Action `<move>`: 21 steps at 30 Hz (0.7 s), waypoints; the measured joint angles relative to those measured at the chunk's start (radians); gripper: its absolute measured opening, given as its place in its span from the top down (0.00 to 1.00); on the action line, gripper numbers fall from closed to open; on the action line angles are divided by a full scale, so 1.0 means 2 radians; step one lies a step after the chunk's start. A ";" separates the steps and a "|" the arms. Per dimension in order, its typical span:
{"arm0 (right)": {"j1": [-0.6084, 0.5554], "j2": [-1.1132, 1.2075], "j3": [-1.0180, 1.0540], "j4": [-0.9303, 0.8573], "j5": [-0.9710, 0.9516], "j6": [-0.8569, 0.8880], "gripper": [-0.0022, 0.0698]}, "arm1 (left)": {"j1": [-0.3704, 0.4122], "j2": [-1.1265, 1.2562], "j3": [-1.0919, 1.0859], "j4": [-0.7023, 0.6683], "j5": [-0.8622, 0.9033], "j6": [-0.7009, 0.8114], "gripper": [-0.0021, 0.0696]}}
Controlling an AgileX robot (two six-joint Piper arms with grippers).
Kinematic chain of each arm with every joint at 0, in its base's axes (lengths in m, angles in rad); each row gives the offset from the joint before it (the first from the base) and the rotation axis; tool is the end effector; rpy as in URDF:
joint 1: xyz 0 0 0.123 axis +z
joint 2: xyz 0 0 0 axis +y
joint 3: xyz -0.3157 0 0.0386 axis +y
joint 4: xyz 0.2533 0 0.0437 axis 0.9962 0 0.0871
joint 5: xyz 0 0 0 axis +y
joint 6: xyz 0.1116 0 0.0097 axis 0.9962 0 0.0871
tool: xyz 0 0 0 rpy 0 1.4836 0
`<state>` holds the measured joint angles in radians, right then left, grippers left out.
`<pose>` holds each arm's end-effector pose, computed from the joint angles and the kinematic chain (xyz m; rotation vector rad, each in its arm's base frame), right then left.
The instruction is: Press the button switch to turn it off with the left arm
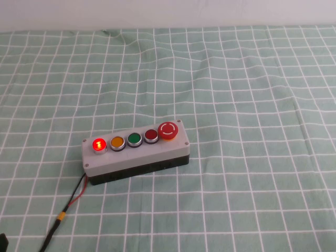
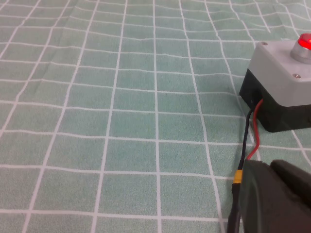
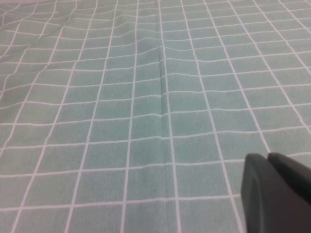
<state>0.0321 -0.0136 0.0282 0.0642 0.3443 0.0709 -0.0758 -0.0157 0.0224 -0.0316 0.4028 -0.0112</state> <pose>0.0455 0.0039 0.1673 0.0763 1.8423 0.1343 0.0433 -0.0047 0.1631 0.0421 1.8934 -0.0909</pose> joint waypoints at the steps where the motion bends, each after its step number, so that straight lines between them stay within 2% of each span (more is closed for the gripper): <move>1: 0.000 0.000 0.000 0.000 0.000 0.000 0.99 | 0.000 0.000 0.000 0.000 0.000 0.000 0.98; 21: 0.000 0.000 0.000 0.000 0.000 0.000 0.99 | 0.000 0.000 0.000 0.016 0.000 0.000 0.98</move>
<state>0.0321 -0.0136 0.0282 0.0642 0.3443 0.0709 -0.0758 -0.0157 0.0224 0.0000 0.4028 -0.0112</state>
